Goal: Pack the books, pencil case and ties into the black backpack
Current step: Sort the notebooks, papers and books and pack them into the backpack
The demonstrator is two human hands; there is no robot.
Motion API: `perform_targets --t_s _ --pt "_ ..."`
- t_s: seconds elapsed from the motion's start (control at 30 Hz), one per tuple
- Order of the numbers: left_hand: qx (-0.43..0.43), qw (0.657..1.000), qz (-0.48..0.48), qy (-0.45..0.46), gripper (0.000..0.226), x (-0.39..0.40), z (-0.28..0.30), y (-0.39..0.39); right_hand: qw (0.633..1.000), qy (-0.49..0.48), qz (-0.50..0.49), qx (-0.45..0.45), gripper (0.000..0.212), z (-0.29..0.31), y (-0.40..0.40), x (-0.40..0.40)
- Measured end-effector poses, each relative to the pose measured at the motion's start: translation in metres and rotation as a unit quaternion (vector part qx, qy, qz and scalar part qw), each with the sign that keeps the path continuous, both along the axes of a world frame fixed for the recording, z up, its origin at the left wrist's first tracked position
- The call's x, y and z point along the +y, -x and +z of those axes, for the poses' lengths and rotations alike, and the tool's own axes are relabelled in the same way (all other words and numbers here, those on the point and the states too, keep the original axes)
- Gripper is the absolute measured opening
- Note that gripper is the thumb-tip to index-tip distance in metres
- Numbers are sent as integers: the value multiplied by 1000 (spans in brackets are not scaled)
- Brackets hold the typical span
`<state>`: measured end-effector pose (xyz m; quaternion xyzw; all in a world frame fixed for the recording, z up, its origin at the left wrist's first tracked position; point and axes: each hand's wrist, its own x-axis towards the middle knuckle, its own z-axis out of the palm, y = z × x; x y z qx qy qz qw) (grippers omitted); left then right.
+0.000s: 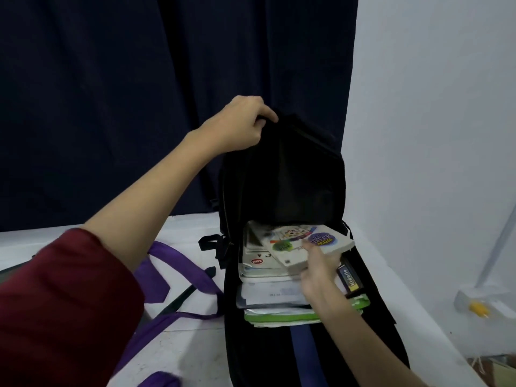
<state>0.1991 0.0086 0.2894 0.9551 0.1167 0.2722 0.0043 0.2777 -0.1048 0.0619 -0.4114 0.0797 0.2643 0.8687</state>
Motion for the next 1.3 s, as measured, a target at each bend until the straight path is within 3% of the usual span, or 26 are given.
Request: perform_targets --t_s 0.07,0.2,0.3,0.43,0.5,0.6,0.67,0.73,0.8,0.87,0.97,1.2,1.3 --pt "3 1000 -5 -21 34 -2 0 -1 997 10 65 -30 51 -1 3 6" --pt "-2 999 -12 -47 35 -3 -4 1 957 119 242 -109 40 -10 9 -8" --pt "-7 999 -15 -44 35 -4 -6 2 972 81 197 -100 38 -15 12 -11" --pt "-16 999 -20 -47 35 -9 -3 2 988 35 136 -66 56 -9 19 9" --pt "-19 998 -20 -54 36 -11 -1 2 988 43 131 -63 50 -3 20 22" --pt "-22 997 -23 -64 36 -11 1 4 976 113 167 -87 23 -3 16 27" --pt "-23 997 -23 -70 36 -8 2 4 921 260 183 -225 20 -14 15 18" --pt "-26 997 -23 -74 36 -5 2 4 785 426 68 -445 28 -34 7 11" --pt "-31 996 -25 -76 36 -4 1 2 655 469 -51 -590 29 -48 -1 7" --pt "-33 996 -30 -78 36 -6 0 -1 589 486 -97 -638 38 -54 -11 12" --pt "-31 996 -34 -81 36 -6 0 -2 568 510 -108 -636 35 -50 -18 21" --pt "-42 994 -50 -88 34 -7 4 1 601 519 -89 -602 29 -37 -33 38" --pt "-56 993 -57 -87 34 -8 3 2 570 528 -89 -623 35 -42 -36 30"
